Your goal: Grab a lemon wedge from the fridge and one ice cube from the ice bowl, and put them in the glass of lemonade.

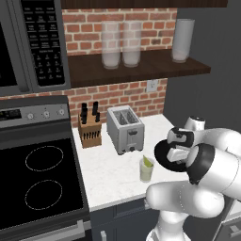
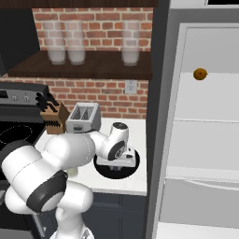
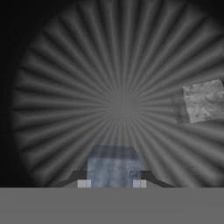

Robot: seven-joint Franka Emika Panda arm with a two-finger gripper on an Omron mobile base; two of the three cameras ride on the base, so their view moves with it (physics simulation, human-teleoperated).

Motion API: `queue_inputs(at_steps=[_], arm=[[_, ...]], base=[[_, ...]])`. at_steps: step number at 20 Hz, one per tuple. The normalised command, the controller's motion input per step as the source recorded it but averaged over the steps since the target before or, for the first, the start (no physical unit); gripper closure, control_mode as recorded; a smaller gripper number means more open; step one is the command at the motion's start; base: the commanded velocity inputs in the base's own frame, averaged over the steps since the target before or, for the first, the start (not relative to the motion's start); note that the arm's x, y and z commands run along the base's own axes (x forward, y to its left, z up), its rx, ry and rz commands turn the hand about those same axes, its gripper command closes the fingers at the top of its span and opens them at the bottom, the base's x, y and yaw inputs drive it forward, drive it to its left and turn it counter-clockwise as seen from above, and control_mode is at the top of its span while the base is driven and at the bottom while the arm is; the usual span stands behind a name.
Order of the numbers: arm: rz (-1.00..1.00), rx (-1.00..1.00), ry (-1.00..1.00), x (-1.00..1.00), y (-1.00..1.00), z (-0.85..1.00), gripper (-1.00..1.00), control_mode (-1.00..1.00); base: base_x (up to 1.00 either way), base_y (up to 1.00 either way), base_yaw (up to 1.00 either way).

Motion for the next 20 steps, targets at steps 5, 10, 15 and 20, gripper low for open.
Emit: queue_inputs(at_steps=[5, 10, 15, 20], arm=[[0.00, 0.03, -0.03, -0.03, 0.00, 0.22, 1.00, -1.00], [0.00, 0.03, -0.02, -0.01, 0.00, 0.19, 1.00, -1.00], [0.00, 0.02, -0.04, -0.04, 0.00, 0.17, 1.00, -1.00], [0.00, 0.04, -0.07, -0.20, 0.00, 0.19, 1.00, -1.00]], base=[[0.00, 0.00, 0.00], [0.00, 0.00, 0.00], [0.00, 0.00, 0.00], [0.00, 0.00, 0.00]])
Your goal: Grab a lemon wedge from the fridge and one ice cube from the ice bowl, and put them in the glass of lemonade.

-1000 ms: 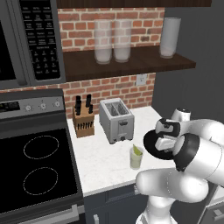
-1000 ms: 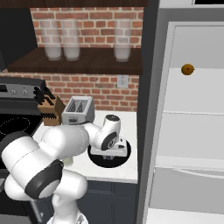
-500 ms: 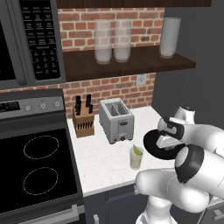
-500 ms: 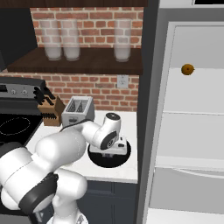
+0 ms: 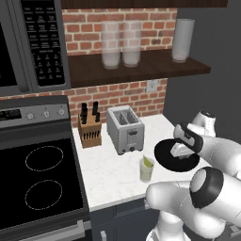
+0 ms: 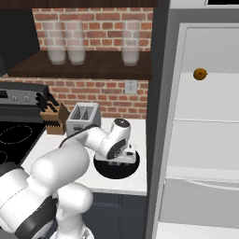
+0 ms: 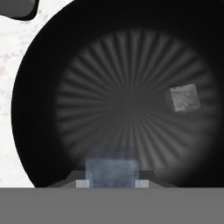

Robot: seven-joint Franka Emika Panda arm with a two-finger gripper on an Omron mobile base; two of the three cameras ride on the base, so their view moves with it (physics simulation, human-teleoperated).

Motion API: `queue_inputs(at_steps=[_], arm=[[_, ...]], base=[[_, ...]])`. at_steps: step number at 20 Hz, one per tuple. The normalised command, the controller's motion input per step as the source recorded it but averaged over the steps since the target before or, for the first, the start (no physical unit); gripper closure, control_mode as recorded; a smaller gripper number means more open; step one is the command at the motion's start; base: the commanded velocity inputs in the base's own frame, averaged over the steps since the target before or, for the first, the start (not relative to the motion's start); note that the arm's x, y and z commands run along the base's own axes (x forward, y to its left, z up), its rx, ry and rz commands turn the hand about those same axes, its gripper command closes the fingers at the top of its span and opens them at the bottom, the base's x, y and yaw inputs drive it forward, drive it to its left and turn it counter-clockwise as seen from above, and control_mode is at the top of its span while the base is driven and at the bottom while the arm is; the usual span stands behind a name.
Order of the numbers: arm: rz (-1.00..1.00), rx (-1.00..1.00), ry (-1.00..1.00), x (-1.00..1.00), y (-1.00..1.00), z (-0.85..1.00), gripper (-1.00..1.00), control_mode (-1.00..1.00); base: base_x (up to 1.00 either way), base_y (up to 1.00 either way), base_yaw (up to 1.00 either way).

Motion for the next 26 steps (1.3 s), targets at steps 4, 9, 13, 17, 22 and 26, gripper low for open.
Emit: queue_inputs(at_steps=[4, 9, 13, 17, 22, 26], arm=[[0.00, 0.08, -0.05, -0.33, 0.03, 0.23, 1.00, -1.00], [0.01, 0.00, 0.00, -0.35, 0.69, 0.70, 1.00, -1.00], [0.00, -0.02, 0.00, -0.17, 0.92, 0.73, 1.00, -1.00], [0.01, -0.03, 0.06, -0.01, 0.89, 0.53, 1.00, -1.00], [0.04, -0.02, 0.08, 0.00, 0.83, 0.29, 1.00, -1.00], [0.01, -0.07, 0.05, 0.01, 0.40, 0.00, 1.00, -1.00]], base=[[0.00, 0.00, 0.00], [0.00, 0.00, 0.00], [0.00, 0.00, 0.00], [0.00, 0.00, 0.00], [0.00, 0.00, 0.00], [0.00, 0.00, 0.00]])
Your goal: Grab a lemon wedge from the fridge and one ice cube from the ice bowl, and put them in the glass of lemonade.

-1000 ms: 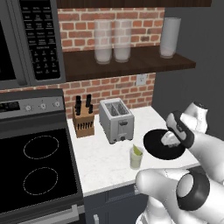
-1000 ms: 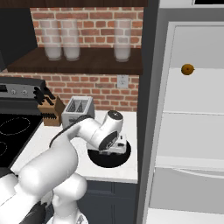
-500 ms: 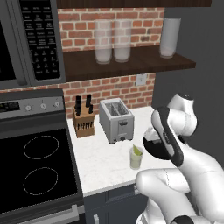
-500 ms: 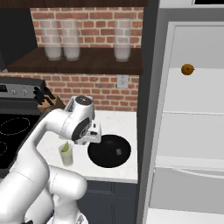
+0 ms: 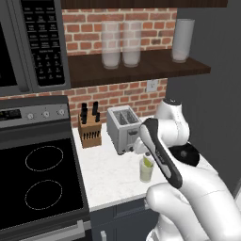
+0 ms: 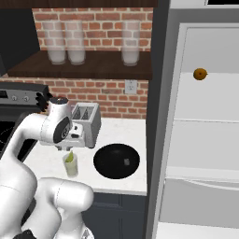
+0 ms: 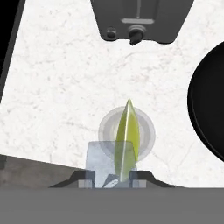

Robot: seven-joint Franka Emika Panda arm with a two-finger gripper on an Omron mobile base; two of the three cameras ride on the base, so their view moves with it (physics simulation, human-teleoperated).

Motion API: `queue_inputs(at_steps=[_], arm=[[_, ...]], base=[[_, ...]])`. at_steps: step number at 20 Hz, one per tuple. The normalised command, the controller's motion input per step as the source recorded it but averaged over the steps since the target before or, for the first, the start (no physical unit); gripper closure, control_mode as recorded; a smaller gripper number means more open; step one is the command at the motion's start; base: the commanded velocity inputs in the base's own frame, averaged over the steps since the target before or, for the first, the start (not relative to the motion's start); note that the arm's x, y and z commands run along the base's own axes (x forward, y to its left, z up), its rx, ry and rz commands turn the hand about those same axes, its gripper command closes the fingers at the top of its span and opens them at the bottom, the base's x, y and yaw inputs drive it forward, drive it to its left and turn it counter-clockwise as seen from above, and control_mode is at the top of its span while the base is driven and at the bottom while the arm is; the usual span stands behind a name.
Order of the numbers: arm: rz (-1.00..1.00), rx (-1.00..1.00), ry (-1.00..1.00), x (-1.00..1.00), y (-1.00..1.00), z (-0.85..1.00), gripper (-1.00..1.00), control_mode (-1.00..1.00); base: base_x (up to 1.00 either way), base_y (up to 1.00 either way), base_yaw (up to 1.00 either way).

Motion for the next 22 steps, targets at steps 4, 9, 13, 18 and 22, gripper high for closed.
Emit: queue_inputs(at_steps=[4, 9, 13, 18, 22], arm=[[0.00, -0.10, 0.13, 0.20, 0.00, -0.10, 1.00, -1.00], [-0.01, -0.06, 0.10, 0.07, 0.00, -0.10, 1.00, -1.00], [0.00, -0.01, 0.03, 0.00, 0.00, 0.00, 1.00, -1.00], [0.00, -0.01, 0.02, 0.03, 0.00, -0.05, 1.00, -1.00], [0.00, -0.01, 0.00, 0.00, 0.00, -0.08, 1.00, -1.00]], base=[[0.00, 0.00, 0.00], [0.00, 0.00, 0.00], [0.00, 0.00, 0.00], [0.00, 0.00, 0.00], [0.00, 0.00, 0.00]])
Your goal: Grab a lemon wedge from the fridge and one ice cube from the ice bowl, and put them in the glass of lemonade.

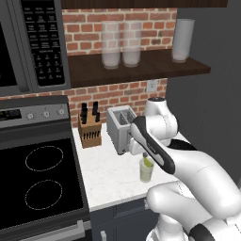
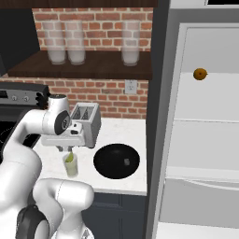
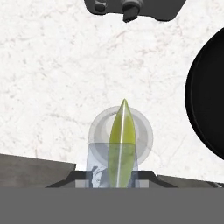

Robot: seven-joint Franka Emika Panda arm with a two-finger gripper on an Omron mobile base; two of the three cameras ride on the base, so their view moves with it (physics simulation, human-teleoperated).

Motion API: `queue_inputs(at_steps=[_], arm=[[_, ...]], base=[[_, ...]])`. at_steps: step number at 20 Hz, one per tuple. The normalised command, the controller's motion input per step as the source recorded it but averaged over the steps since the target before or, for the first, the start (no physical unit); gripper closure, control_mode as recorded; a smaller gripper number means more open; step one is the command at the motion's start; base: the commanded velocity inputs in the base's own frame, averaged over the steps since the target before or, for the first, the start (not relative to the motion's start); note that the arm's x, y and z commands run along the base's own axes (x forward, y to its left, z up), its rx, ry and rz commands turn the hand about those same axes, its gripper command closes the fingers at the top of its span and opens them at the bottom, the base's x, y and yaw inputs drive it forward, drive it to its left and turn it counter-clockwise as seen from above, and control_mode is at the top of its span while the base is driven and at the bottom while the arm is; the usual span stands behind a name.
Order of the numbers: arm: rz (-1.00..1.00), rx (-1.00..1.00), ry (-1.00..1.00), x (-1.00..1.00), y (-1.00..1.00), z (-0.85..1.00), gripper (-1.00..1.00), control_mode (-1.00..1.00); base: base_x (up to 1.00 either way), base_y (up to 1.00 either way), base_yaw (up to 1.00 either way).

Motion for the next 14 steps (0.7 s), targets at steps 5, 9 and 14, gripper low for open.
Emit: queue_inputs(at_steps=[5, 9, 14], arm=[[0.00, -0.01, 0.00, 0.00, 0.00, -0.08, 1.00, -1.00], [0.00, -0.01, 0.02, 0.00, 0.00, -0.02, 1.00, -1.00], [0.00, 0.00, 0.08, 0.04, 0.00, 0.00, 1.00, -1.00]], base=[[0.00, 0.00, 0.00], [0.00, 0.00, 0.00], [0.00, 0.00, 0.00]])
